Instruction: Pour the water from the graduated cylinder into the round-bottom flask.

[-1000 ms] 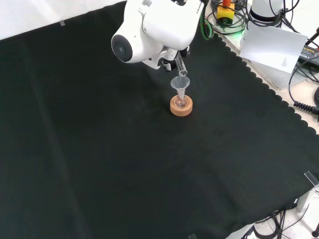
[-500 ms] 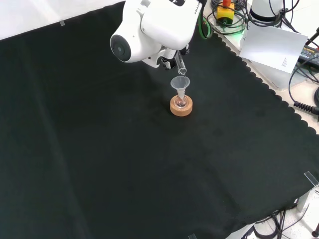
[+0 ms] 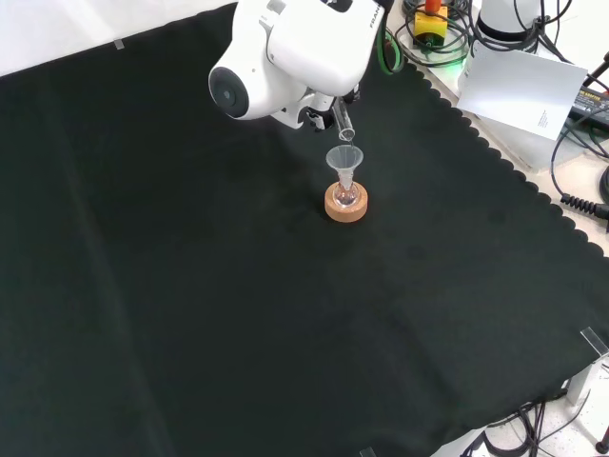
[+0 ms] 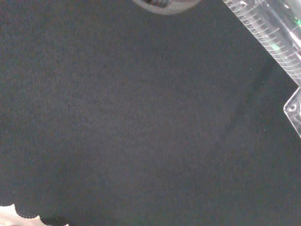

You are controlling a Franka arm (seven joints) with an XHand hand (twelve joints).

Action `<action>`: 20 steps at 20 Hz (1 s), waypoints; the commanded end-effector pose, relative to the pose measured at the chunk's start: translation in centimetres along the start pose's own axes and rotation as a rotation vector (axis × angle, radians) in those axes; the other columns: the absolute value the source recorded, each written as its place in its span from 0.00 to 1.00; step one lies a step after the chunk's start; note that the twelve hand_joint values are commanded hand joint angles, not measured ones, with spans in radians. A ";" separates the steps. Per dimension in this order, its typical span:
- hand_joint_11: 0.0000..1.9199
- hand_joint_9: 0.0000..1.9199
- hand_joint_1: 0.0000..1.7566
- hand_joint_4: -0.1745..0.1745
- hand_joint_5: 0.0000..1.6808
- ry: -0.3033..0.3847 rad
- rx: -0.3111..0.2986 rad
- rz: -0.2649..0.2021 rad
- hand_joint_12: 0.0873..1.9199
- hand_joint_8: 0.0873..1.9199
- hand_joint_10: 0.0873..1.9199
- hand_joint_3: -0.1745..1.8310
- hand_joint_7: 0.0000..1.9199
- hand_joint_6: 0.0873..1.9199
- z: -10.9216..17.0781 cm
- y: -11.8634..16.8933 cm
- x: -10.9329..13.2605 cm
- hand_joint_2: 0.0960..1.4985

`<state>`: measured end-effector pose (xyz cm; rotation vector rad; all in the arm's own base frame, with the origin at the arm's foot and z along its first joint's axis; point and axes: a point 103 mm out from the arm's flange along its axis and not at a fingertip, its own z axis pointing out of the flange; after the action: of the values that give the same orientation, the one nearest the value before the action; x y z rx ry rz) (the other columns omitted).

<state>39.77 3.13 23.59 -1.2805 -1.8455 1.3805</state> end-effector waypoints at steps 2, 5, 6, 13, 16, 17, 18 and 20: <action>0.65 0.77 0.73 0.00 0.62 -0.013 0.004 0.005 0.38 0.44 0.00 0.09 0.56 0.45 -0.4 0.1 0.6 0.70; 0.65 0.77 0.73 0.00 0.62 -0.016 0.004 0.008 0.38 0.44 0.00 0.09 0.56 0.45 -0.3 0.1 0.3 0.70; 0.65 0.77 0.73 0.00 0.62 -0.024 0.011 0.015 0.38 0.44 0.00 0.09 0.56 0.45 -0.4 0.1 0.4 0.70; 0.65 0.78 0.73 0.00 0.62 -0.033 0.012 0.027 0.37 0.44 0.00 0.09 0.56 0.45 -1.0 0.3 1.2 0.70; 0.65 0.78 0.73 0.00 0.62 -0.033 0.010 0.023 0.37 0.44 0.00 0.09 0.56 0.45 -0.7 0.3 0.7 0.70; 0.65 0.78 0.73 0.00 0.62 -0.033 0.012 0.025 0.37 0.43 0.00 0.09 0.56 0.45 -0.7 0.3 0.7 0.70; 0.65 0.78 0.73 0.00 0.62 -0.033 0.012 0.026 0.37 0.43 0.00 0.09 0.56 0.45 -0.7 0.3 0.7 0.70; 0.65 0.78 0.73 0.00 0.62 -0.035 0.012 0.027 0.37 0.43 0.00 0.09 0.56 0.45 -0.7 0.3 0.7 0.70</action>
<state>40.76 4.73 23.77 -1.3017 -1.8574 1.4225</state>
